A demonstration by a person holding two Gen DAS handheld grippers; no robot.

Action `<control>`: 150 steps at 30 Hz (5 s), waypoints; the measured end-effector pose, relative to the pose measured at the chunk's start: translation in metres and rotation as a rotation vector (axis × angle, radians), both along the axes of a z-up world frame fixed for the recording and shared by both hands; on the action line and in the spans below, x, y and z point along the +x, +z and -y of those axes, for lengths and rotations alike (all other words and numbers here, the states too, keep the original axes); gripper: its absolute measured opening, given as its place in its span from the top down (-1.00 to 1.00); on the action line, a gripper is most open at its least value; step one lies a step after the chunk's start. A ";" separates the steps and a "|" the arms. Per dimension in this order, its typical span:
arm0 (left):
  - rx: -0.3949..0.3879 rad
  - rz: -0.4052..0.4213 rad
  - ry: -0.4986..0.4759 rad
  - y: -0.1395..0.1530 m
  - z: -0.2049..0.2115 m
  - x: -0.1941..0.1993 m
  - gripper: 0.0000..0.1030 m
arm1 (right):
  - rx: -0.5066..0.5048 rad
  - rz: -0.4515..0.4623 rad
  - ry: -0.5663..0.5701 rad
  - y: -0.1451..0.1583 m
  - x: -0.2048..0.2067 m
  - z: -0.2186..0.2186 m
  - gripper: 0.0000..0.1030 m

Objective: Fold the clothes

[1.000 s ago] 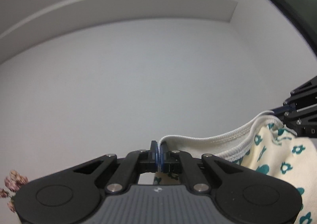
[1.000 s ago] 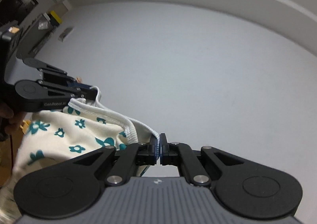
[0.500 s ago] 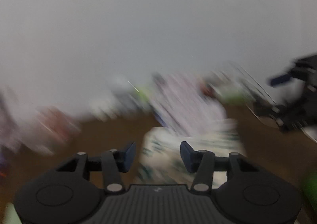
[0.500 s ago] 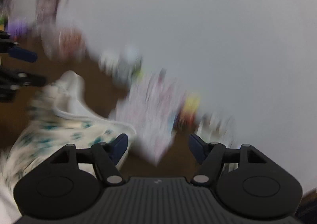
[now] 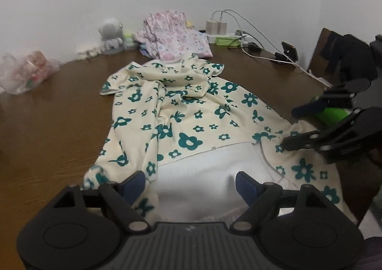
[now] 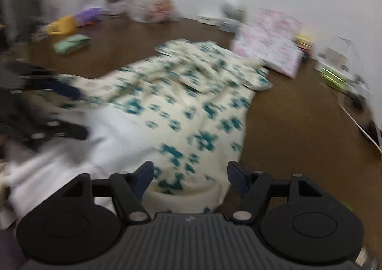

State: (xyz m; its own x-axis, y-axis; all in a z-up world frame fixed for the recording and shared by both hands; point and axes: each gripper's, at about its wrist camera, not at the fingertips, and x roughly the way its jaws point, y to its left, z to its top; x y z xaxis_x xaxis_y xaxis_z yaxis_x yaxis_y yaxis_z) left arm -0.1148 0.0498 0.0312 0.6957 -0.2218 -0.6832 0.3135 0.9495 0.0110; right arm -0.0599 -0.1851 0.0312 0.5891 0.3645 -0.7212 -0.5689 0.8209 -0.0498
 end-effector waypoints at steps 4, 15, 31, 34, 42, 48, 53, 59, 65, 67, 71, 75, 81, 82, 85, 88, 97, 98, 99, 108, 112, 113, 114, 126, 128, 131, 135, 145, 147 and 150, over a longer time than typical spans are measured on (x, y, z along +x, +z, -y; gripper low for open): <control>0.004 -0.010 -0.013 -0.012 0.008 -0.017 -0.54 | 0.084 0.005 -0.071 -0.018 -0.018 -0.001 0.22; 0.143 0.085 0.001 -0.025 -0.043 -0.014 -0.34 | 0.092 -0.008 0.084 -0.017 -0.080 -0.028 0.54; -0.220 0.064 0.006 -0.003 0.008 -0.080 -0.53 | 0.087 0.135 -0.047 0.028 0.008 -0.005 -0.44; -0.144 0.065 -0.035 -0.014 0.029 -0.082 -0.51 | 0.046 0.124 -0.102 0.017 0.050 -0.015 -0.43; -0.013 -0.024 -0.079 -0.019 -0.016 -0.072 0.48 | 0.021 0.097 -0.142 0.000 0.092 -0.040 -0.28; 0.115 0.010 0.087 -0.016 -0.079 -0.048 0.47 | 0.027 0.015 -0.103 -0.022 0.087 -0.041 -0.06; 0.148 0.037 0.209 -0.015 -0.112 -0.037 0.31 | 0.041 0.003 -0.057 -0.023 0.028 -0.029 -0.01; 0.149 0.104 0.146 -0.013 -0.135 -0.079 0.04 | 0.052 -0.020 0.000 -0.019 -0.082 -0.007 0.06; 0.059 0.156 0.109 -0.011 -0.136 -0.080 -0.25 | 0.094 0.054 -0.018 0.001 -0.102 0.015 -0.19; 0.030 0.141 0.123 -0.013 -0.134 -0.070 -0.26 | 0.112 0.062 -0.006 -0.002 -0.099 0.013 -0.25; 0.001 0.098 0.133 -0.020 -0.134 -0.068 0.12 | 0.121 0.039 0.041 -0.017 -0.090 0.004 -0.08; 0.006 0.061 0.112 -0.025 -0.133 -0.076 0.15 | 0.098 0.012 -0.031 -0.020 -0.087 0.018 0.35; -0.141 0.145 0.132 0.014 -0.146 -0.076 0.00 | 0.112 0.044 -0.036 -0.001 -0.090 0.030 -0.09; -0.173 0.171 0.137 0.023 -0.146 -0.072 -0.22 | 0.134 0.067 -0.027 0.004 -0.088 0.028 -0.24; -0.196 0.204 0.147 0.039 -0.133 -0.043 -0.47 | 0.174 0.117 -0.029 0.013 -0.073 0.018 -0.39; -0.141 0.126 0.150 0.032 -0.104 0.005 -0.43 | 0.164 0.146 -0.070 0.012 -0.047 0.004 -0.39; -0.060 0.000 0.242 -0.001 -0.072 0.086 -0.47 | 0.191 0.040 -0.148 -0.011 0.011 0.002 -0.34; -0.089 -0.030 0.250 -0.005 -0.074 0.090 -0.47 | 0.199 0.019 -0.147 -0.016 0.015 0.002 -0.28; -0.105 -0.040 0.247 -0.006 -0.076 0.091 -0.46 | 0.204 0.006 -0.140 -0.019 0.016 0.002 -0.05; -0.138 -0.040 0.250 -0.020 -0.088 0.089 0.36 | 0.227 0.139 -0.328 -0.013 0.010 0.024 0.80; -0.127 -0.019 0.247 -0.022 -0.087 0.085 0.35 | 0.061 0.176 -0.352 -0.028 0.010 0.020 0.78; -0.119 -0.017 0.245 -0.022 -0.085 0.085 0.32 | 0.045 0.188 -0.354 -0.028 0.009 0.018 0.75; -0.120 -0.019 0.246 -0.021 -0.085 0.085 0.28 | 0.028 0.210 -0.357 -0.026 0.006 0.017 0.70; -0.120 -0.002 0.124 0.008 -0.085 0.090 -0.55 | 0.167 0.109 0.018 0.017 0.006 -0.027 -0.15; -0.112 -0.037 0.148 0.003 -0.085 0.099 -0.30 | 0.144 0.081 -0.029 0.008 0.017 -0.036 -0.08; -0.134 -0.078 0.154 -0.003 -0.089 0.106 0.04 | 0.233 0.015 -0.062 0.007 0.026 -0.027 -0.08; -0.133 -0.103 0.135 -0.013 -0.088 0.109 0.74 | 0.290 -0.087 -0.076 -0.007 0.035 -0.014 0.28; -0.231 0.068 0.256 0.006 -0.100 0.116 0.96 | 0.399 0.138 -0.138 0.014 0.041 -0.020 0.96; -0.205 0.069 0.335 0.002 -0.103 0.122 0.93 | 0.388 0.161 -0.194 0.011 0.051 -0.021 0.95; -0.172 0.063 0.341 0.001 -0.103 0.119 0.69 | 0.338 0.117 -0.248 -0.001 0.063 -0.023 0.80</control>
State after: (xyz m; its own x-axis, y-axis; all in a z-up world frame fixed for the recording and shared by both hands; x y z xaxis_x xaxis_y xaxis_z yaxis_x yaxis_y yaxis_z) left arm 0.0039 0.1531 0.0318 0.7889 -0.0779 -0.6095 -0.0166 0.9889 -0.1479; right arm 0.0034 -0.1625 0.0298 0.7594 0.4055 -0.5088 -0.3588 0.9134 0.1924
